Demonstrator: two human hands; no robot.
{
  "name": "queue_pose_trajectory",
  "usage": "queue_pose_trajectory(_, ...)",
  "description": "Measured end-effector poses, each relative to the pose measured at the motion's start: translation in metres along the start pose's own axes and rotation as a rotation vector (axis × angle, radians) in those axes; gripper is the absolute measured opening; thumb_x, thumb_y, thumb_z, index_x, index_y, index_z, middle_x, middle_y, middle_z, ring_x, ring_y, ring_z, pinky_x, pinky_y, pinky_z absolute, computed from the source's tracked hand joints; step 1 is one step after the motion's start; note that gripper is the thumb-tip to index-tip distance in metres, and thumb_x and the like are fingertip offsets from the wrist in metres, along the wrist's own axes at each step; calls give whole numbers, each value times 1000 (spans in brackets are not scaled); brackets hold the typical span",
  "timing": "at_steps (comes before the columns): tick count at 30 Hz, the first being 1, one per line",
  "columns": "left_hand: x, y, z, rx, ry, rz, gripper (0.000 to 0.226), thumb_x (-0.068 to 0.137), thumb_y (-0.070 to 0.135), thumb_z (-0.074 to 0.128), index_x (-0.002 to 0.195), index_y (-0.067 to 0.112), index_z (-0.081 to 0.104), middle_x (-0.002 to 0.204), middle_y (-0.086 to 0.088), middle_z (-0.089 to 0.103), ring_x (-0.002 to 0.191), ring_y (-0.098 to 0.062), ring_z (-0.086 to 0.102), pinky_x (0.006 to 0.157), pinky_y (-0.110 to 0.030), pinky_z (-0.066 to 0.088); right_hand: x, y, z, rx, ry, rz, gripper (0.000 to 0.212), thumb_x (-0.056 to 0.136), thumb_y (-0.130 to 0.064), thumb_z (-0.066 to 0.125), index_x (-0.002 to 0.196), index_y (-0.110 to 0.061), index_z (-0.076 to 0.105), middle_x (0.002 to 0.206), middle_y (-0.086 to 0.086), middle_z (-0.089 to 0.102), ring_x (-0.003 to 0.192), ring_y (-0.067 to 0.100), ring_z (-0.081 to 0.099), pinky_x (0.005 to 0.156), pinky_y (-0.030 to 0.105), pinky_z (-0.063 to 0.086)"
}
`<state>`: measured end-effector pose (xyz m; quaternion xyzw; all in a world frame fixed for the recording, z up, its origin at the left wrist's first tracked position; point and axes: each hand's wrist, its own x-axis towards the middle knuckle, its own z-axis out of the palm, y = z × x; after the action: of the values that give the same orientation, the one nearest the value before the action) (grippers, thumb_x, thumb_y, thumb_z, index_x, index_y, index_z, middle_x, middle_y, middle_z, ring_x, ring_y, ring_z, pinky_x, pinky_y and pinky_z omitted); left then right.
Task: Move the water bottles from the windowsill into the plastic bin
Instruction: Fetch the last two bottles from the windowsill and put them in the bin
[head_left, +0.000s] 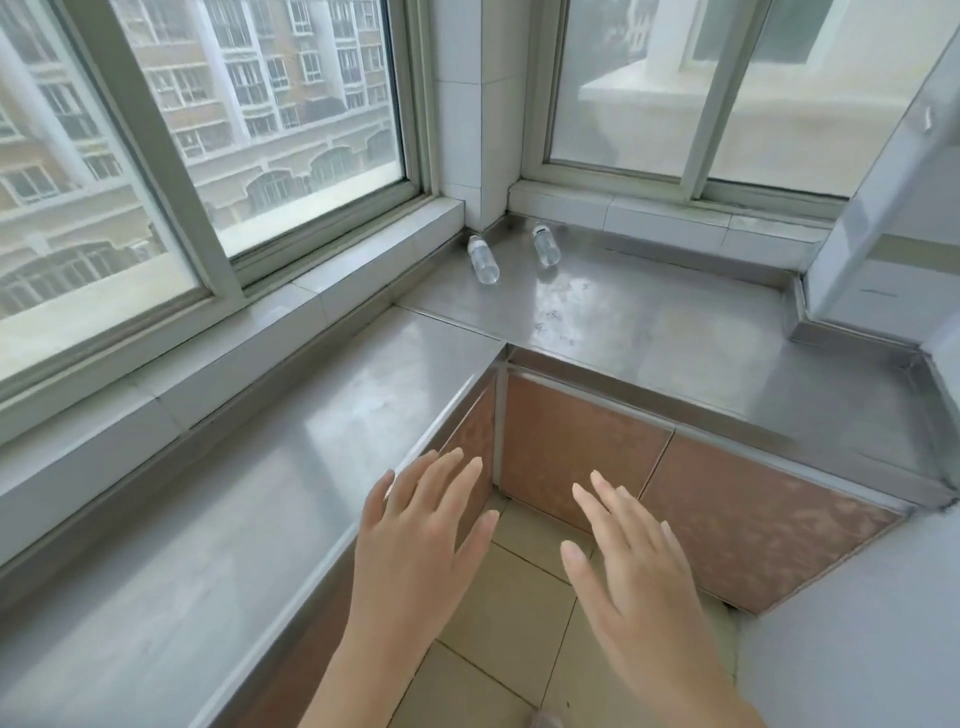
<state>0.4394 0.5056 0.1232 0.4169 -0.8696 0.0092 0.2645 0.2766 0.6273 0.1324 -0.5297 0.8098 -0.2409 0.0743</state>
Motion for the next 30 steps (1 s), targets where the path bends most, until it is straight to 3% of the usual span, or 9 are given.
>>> queue_pose_trajectory(4,63,2,35,23,24,-21,47,90,50,45,124,26,68,128,8,67,125,-12,47,106,-38,31,76,22,-8,-6,-27,-24,62,87,-61,6,146,-44,14,154,-28,-2,141,-5,-7,115,29,-4)
queue_pose_trajectory(10,158,-8,87,42,24,-73,46,89,50,48,121,25,70,125,7,69,120,-19,62,105,-40,36,200,46,-12,-41,-65,-86,63,88,-60,7,147,-41,13,156,-22,1,144,0,-4,118,34,0)
queue_pose_trajectory(22,381,-76,214,-21,28,-54,43,88,48,51,117,23,72,121,3,71,116,-22,65,100,-41,41,449,62,12,-73,-68,-103,67,87,-65,2,148,-40,15,157,-18,6,144,5,3,119,41,9)
queue_pose_trajectory(30,517,-105,287,-12,-56,-54,46,87,49,52,119,22,70,120,4,71,114,-23,66,94,-44,51,605,92,31,-110,-42,-82,64,90,-56,16,146,-28,31,157,-7,22,144,16,19,115,48,20)
